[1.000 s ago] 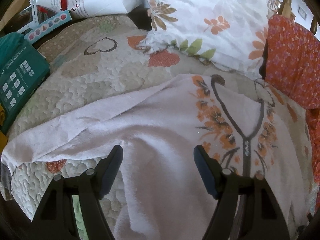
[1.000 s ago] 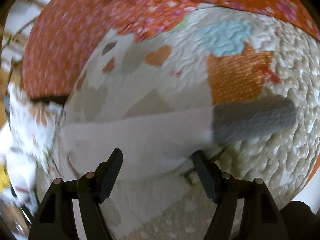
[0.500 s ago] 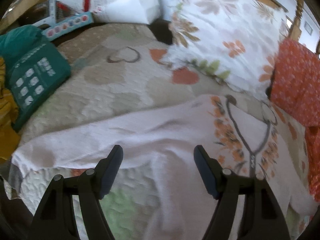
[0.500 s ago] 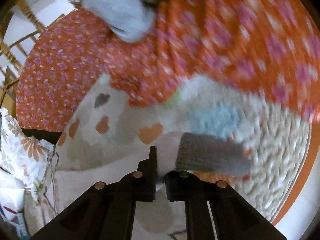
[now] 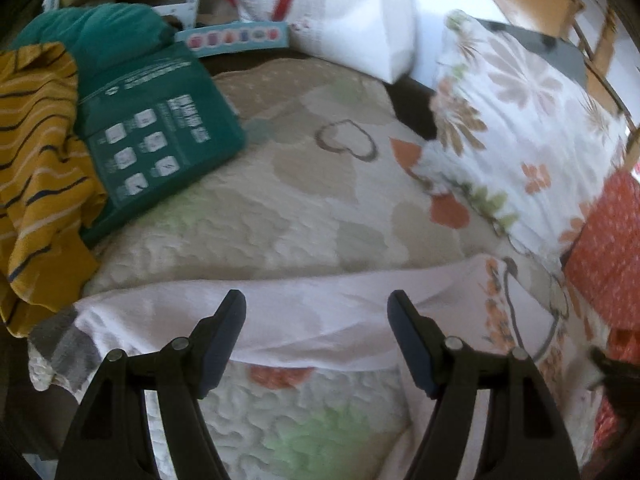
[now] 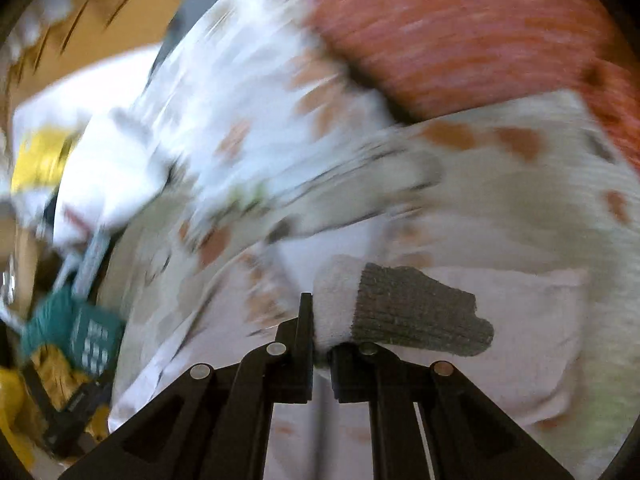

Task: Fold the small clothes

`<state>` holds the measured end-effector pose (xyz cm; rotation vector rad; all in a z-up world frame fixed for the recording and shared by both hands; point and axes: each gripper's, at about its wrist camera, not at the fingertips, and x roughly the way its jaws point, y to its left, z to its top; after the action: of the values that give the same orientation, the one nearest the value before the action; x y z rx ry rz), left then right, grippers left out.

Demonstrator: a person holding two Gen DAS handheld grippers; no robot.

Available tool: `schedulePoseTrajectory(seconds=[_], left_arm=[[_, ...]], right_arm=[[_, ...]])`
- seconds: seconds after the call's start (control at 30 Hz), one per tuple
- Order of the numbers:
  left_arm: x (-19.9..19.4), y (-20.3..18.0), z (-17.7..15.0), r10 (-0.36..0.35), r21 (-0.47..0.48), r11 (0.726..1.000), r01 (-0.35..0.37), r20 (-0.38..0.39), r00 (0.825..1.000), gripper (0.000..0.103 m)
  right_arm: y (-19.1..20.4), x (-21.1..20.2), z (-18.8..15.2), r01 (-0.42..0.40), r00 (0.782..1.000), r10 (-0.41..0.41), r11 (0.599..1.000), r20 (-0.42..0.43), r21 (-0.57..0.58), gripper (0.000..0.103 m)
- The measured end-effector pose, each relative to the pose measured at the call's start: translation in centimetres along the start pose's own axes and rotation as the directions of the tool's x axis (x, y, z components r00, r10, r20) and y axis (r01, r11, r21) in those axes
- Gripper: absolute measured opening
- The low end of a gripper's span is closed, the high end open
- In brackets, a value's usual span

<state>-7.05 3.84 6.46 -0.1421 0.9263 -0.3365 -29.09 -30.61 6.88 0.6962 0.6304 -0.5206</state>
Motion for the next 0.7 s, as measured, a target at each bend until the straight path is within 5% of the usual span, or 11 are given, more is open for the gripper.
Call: schedulePoseTrajectory(seconds=[0.17,0.27,0.37,0.5,0.7], left_arm=[[-0.5,2.1,0.7,0.033,-0.017,0.999,-0.032,0.017,0.999,0.072],[-0.8,2.9,0.9,0.033,-0.029,0.999,-0.032,0.018,0.999,0.072],[-0.8,3.3,1.0,0.023,-0.048,0.999,-0.022,0.014,1.0,0.073],[-0.6,3.1,0.9,-0.002,-0.057,0.998,0.002,-0.006,1.0,0.074],[-0.3,1.5,0.5,-0.032,-0.04,0.999,0.031,-0.023,0.999,0.074]], right_arm=[[7.9,9.2,-3.1,-0.025,0.989,0.004,0.99,-0.149,-0.142,0.007],[10.6,13.9,-5.1,-0.057,0.962,-0.001,0.977,-0.274,-0.204,0.013],[11.5,14.5,-6.3,-0.198,0.921,0.124,0.965,-0.368,-0.17,0.035],[10.8,10.8,-4.9,-0.29,0.919,0.228,0.944,-0.322,-0.159,0.043],[5.3,6.4,-2.0,-0.228,0.955,0.207,0.97,-0.212,-0.083,0.046]])
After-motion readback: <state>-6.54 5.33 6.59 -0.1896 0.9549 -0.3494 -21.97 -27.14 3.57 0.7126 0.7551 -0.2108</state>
